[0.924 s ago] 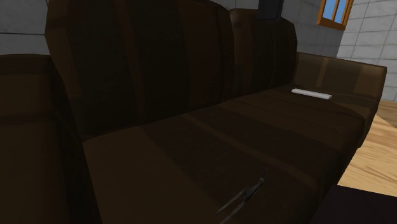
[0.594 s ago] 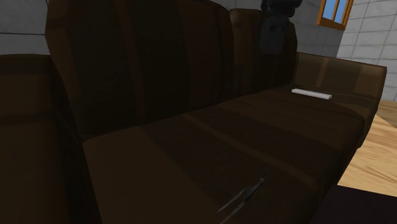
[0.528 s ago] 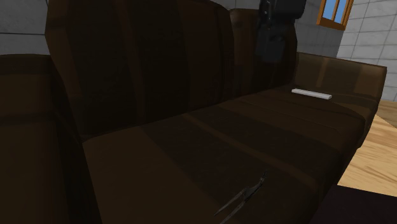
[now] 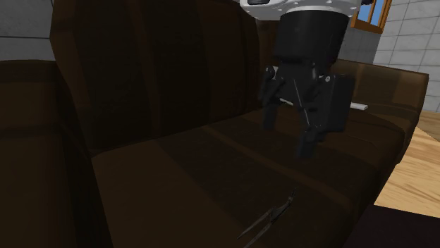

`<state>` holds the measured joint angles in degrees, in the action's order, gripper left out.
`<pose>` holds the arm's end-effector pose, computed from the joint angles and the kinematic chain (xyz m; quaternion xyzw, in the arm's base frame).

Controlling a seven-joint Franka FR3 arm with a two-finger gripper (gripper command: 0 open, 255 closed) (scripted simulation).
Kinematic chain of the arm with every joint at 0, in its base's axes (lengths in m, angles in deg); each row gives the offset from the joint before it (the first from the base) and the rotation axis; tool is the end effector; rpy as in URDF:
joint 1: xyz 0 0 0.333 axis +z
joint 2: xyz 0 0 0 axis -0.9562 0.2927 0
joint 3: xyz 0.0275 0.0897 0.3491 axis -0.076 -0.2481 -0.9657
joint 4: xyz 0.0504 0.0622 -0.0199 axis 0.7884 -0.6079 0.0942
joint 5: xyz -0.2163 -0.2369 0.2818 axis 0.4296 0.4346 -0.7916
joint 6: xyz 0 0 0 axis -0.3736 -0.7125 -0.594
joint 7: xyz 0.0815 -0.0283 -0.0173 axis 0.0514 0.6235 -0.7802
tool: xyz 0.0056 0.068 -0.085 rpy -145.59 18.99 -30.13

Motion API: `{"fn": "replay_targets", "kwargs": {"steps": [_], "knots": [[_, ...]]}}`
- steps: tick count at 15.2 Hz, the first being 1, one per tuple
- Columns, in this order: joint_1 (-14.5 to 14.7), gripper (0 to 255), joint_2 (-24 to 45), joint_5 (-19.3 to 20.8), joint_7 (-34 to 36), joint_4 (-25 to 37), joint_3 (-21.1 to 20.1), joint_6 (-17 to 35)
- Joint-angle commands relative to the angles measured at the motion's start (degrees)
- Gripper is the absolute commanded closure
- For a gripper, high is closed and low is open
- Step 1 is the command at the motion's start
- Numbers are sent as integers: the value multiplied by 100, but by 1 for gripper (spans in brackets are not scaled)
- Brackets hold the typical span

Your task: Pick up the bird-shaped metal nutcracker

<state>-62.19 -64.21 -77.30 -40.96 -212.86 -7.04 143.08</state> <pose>0.3014 -0.0213 0.4430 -0.9590 -0.2770 -0.0561 0.0186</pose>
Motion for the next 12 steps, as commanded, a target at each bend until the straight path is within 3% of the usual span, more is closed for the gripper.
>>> {"fn": "replay_targets", "kwargs": {"steps": [1,6,12], "knots": [[166,0,83,113,-726,-341,366,507],[728,0,709,331,-2484,-920,1370,1795],[818,0,1168,357,-2607,-1100,1576,2428]]}}
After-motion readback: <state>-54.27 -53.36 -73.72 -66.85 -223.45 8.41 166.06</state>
